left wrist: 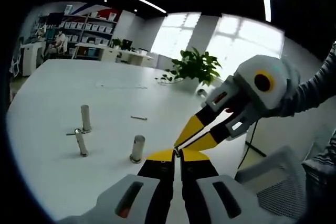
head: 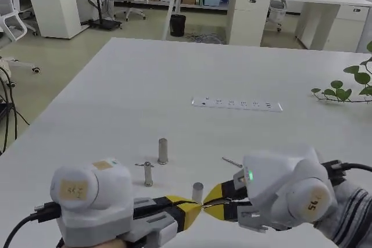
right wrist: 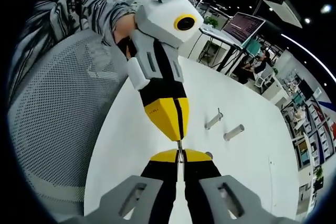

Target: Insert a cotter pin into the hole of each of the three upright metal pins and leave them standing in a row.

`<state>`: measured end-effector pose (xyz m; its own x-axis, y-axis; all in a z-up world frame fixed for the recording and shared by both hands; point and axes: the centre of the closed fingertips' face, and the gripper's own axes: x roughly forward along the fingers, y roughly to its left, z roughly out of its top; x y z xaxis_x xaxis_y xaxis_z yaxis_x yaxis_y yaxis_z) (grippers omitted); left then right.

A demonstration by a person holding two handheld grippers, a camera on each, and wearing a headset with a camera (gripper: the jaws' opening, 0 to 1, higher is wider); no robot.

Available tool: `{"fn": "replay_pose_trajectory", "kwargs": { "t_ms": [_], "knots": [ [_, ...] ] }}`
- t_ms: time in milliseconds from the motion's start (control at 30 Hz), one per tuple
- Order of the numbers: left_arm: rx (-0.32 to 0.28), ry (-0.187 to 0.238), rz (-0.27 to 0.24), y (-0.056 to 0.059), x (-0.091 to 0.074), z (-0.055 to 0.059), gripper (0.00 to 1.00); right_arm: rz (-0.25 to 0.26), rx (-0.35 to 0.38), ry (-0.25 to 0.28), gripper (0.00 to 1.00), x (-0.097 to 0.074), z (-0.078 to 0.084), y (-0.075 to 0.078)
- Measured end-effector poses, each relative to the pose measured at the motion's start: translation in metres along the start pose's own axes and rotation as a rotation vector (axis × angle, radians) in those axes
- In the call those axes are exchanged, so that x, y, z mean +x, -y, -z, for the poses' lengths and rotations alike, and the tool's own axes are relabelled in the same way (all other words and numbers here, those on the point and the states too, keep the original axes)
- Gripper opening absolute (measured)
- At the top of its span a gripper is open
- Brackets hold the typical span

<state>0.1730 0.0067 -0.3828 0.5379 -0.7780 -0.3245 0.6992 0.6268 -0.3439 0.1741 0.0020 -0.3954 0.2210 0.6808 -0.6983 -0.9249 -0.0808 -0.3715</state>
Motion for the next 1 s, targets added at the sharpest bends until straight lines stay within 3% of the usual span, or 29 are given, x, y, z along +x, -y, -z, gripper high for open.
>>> {"fn": "replay_pose_trajectory", "kwargs": {
  "t_ms": [400,667,1000],
  "knots": [
    [0.214,-0.014,0.076,0.008,-0.006,0.002,0.00,-0.049,0.087,0.013,0.00,-0.003,0.006,-0.004],
    [0.301,-0.040,0.156,0.016,-0.009,0.007,0.00,-0.128,0.133,0.038,0.01,-0.001,0.005,-0.017],
    [0.347,-0.073,0.207,0.023,-0.010,0.016,0.00,-0.203,0.164,0.037,0.00,-0.002,0.005,-0.031]
  ]
}}
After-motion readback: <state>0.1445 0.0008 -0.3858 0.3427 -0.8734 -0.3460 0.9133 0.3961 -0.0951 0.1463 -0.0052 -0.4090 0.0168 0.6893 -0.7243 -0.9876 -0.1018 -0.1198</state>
